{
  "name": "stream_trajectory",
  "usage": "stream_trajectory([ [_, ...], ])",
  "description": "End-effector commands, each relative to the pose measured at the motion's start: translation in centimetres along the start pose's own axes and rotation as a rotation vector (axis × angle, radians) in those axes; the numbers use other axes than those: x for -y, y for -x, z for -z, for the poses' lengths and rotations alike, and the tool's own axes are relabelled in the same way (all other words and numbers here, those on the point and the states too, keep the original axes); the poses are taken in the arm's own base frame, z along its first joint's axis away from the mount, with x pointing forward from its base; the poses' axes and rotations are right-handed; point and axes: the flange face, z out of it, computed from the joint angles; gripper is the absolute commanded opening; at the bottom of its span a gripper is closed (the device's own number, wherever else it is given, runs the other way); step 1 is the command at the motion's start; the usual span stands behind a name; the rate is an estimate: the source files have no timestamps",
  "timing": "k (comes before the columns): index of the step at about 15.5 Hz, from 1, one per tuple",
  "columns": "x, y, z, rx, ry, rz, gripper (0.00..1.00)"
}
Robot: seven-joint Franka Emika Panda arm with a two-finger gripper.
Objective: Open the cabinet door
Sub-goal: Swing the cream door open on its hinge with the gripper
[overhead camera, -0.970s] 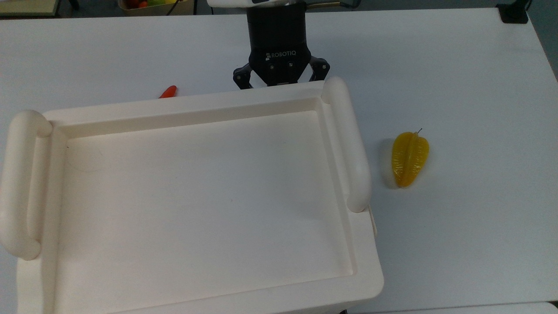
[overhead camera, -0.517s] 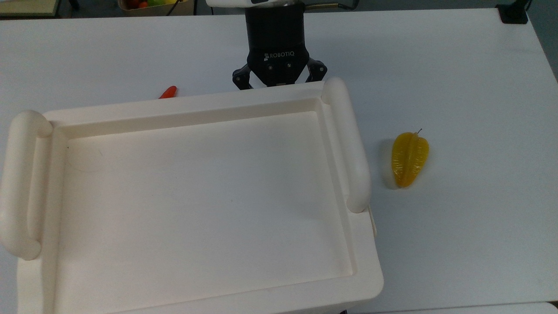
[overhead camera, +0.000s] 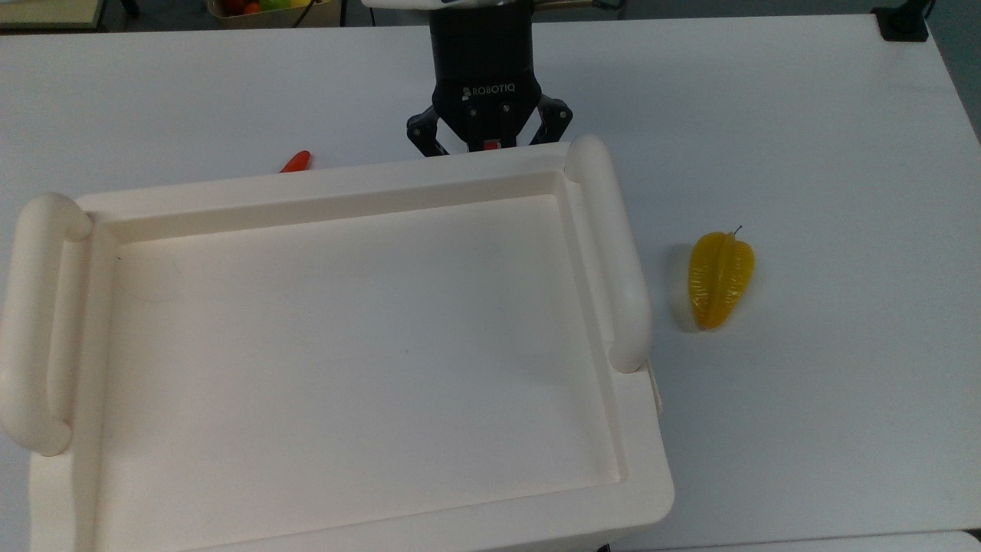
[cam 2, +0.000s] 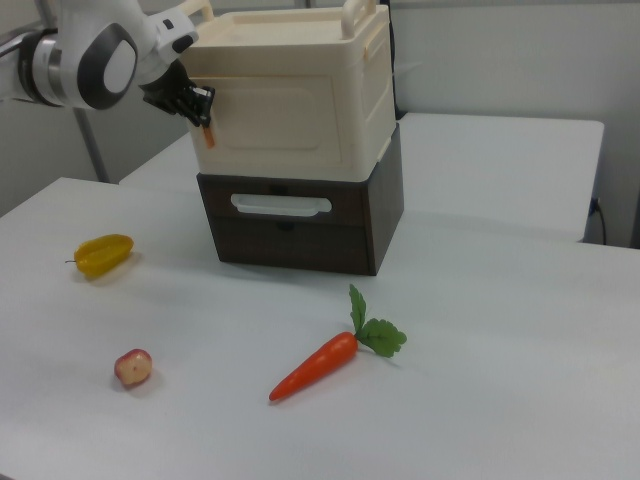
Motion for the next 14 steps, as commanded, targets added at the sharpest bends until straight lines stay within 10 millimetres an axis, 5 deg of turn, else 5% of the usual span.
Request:
stream_trajectory([
  [1,-1.2,2.6,0.7,0.148,-0.014,0.027,0.0],
  [5,-3.5,3.9,3.3,0.241,-0.032,0.037,0.0],
  [7,-6.6,5.0,4.8,0.306,-0.027,0.003,0.01],
  [9,-9.3,6.3,6.0,0.379,-0.034,0.005,0.2],
  [11,-11.9,7.7,6.7,0.463,-0.032,-0.016,0.67],
  [13,-13.9,8.7,8.1,0.507,-0.03,-0.054,1.0],
  [14,-15.2,9.2,8.7,0.527,-0.027,-0.083,1.0],
])
